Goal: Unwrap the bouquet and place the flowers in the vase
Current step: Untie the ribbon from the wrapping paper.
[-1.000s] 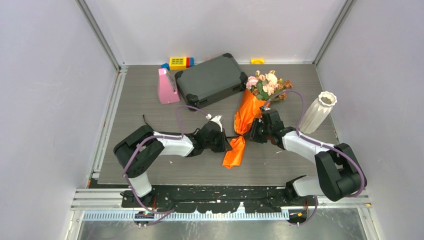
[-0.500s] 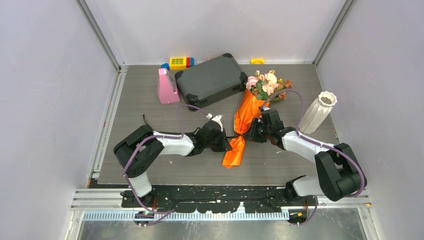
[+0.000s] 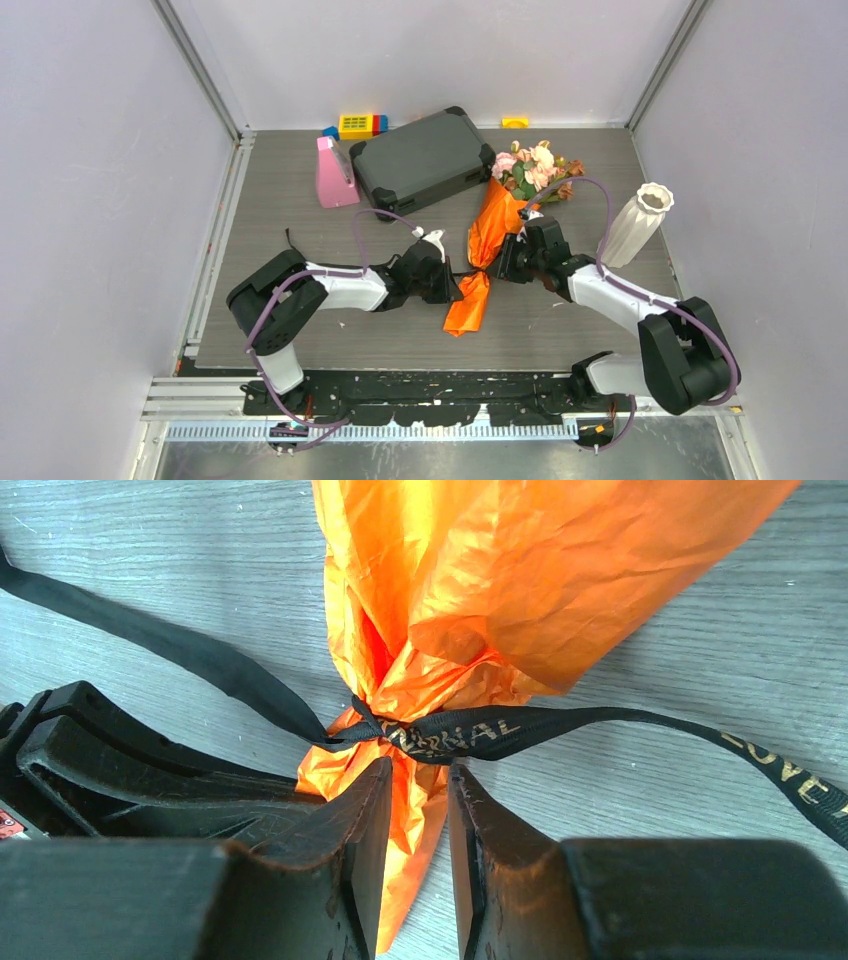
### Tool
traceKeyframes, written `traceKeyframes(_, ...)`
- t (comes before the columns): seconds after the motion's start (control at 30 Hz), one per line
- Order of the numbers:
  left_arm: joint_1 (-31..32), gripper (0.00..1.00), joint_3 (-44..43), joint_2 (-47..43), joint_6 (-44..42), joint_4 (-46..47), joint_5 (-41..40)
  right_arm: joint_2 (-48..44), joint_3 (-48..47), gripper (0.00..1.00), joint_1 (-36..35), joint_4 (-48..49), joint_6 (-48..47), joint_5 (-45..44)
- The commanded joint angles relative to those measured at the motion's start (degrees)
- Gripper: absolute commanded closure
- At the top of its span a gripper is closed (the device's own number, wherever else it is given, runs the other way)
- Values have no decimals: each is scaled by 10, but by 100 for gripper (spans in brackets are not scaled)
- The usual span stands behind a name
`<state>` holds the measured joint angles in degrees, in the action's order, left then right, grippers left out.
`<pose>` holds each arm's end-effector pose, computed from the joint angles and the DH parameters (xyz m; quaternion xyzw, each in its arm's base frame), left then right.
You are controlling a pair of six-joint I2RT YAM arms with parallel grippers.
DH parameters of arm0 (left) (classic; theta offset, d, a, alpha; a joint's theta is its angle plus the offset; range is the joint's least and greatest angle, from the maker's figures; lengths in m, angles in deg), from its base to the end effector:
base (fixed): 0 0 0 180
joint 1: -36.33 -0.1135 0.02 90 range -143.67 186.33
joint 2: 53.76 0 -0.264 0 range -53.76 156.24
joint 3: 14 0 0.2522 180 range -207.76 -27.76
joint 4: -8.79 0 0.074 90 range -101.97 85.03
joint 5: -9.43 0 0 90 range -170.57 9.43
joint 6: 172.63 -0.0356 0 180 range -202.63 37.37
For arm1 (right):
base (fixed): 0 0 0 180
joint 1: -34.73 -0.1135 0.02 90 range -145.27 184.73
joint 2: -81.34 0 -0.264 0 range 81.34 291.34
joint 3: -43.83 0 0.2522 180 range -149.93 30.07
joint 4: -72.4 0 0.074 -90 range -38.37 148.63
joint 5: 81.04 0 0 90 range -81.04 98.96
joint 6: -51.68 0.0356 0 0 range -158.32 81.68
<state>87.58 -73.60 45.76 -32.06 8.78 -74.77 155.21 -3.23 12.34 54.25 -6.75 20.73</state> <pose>0.2106 -0.2682 0.1418 0.0268 0.9047 -0.3569 0.2309 0.2272 0.1015 0.1764 0.0344 0.9191 0.2573 0.2966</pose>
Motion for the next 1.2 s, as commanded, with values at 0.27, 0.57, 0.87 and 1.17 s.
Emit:
traceKeyframes(0.27, -4, 100, -5, -9, -9, -12, 0, 27, -16, 68, -4, 35, -11, 12)
traceKeyframes(0.57, -4, 100, -6, -7, -10, -13, 2, 65, -35, 68, -5, 49, -19, 17)
traceKeyframes(0.87, -5, 100, 0, -8, -10, -14, 1, 90, -39, 79, -7, 79, -18, -8)
traceKeyframes(1.17, -8, 100, 15, -12, -4, -6, -1, 53, -11, 100, -7, 99, 11, -95)
